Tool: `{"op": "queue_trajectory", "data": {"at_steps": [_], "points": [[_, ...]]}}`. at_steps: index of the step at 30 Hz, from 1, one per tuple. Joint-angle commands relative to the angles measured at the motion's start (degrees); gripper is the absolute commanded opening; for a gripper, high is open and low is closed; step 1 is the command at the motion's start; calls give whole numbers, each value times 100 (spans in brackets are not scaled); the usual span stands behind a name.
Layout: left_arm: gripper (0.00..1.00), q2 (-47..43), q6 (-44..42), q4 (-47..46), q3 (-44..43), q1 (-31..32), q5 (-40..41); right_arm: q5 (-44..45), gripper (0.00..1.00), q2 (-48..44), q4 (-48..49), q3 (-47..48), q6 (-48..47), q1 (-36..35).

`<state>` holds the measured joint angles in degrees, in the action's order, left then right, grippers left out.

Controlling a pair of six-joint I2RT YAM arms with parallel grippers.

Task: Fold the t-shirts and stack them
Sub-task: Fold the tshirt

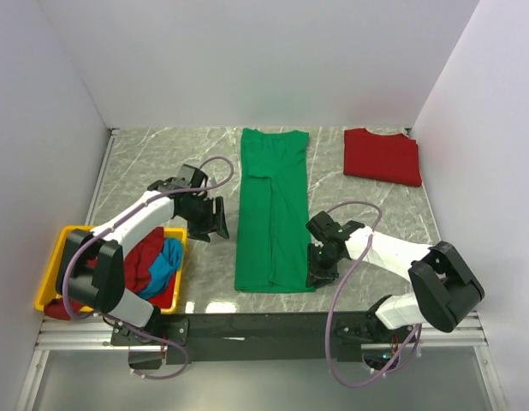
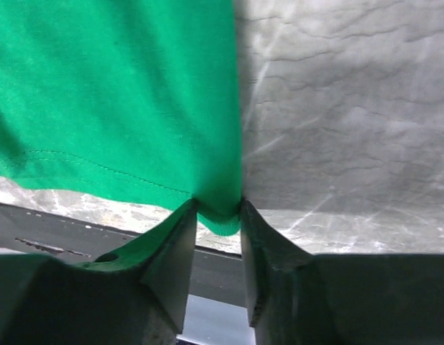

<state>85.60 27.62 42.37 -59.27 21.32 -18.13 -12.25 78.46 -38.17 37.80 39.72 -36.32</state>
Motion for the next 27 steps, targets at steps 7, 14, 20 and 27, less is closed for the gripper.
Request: {"op": "queue_trajectory", "data": {"at_steps": [7, 14, 20, 27], "points": [[68, 35, -160, 377, -50, 346, -296, -155, 20, 144, 152, 8, 106, -139], [68, 307, -81, 509, 81, 610, -823, -137, 1, 196, 21, 26, -79, -139], [67, 492, 314, 378, 345, 1075, -1043, -137, 1, 328, -32, 131, -246, -139], [65, 668, 815, 219, 504, 1550, -912, -208, 1, 408, -102, 245, -369, -139]]}}
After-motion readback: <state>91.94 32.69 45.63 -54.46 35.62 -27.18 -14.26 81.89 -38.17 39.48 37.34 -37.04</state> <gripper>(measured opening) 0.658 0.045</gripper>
